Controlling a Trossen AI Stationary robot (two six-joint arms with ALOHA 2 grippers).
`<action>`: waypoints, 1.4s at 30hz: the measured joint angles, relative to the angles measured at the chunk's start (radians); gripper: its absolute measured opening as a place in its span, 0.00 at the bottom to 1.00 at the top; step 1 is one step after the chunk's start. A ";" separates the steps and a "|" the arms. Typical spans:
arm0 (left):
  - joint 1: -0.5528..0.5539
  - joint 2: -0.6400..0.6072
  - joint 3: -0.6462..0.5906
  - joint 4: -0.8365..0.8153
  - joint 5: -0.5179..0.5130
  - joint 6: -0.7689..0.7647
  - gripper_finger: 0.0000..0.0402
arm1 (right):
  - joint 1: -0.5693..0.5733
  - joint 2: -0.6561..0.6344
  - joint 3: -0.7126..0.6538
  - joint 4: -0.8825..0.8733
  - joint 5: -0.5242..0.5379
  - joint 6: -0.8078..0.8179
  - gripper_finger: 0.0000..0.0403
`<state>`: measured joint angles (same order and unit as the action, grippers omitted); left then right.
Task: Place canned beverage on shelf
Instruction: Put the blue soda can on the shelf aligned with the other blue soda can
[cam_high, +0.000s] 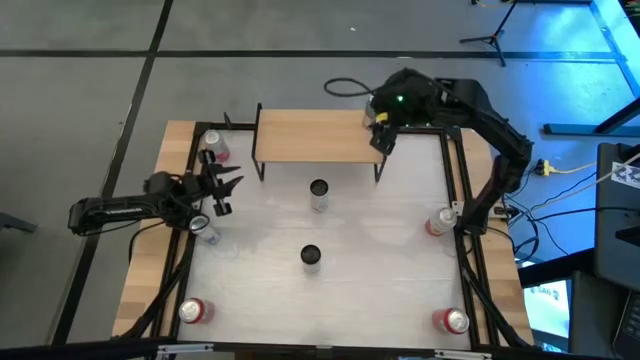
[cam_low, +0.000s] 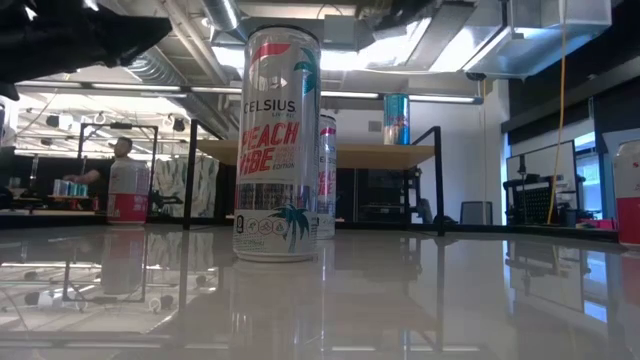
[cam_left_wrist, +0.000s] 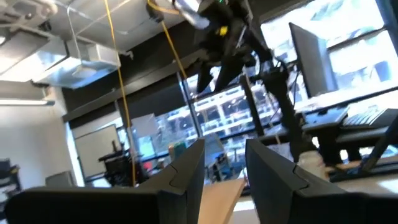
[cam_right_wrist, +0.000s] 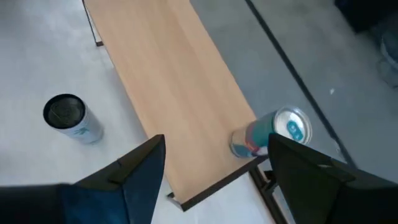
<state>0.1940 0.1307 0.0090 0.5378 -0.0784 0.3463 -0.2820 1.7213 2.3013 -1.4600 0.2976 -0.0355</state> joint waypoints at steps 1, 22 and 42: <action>0.000 0.000 0.000 -0.012 -0.007 0.001 0.27 | 0.008 -0.008 -0.023 0.014 0.000 -0.002 0.69; 0.000 0.401 0.186 -0.159 -0.093 -0.119 0.57 | 0.049 -0.299 -1.186 1.220 -0.455 -0.152 0.69; -0.001 0.746 0.273 -0.055 0.021 -0.138 0.53 | 0.145 -0.206 -1.239 1.421 -0.440 -0.099 0.69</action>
<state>0.1932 0.8762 0.2821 0.4831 -0.0570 0.2084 -0.1368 1.5157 1.0622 -0.0392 -0.1422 -0.1341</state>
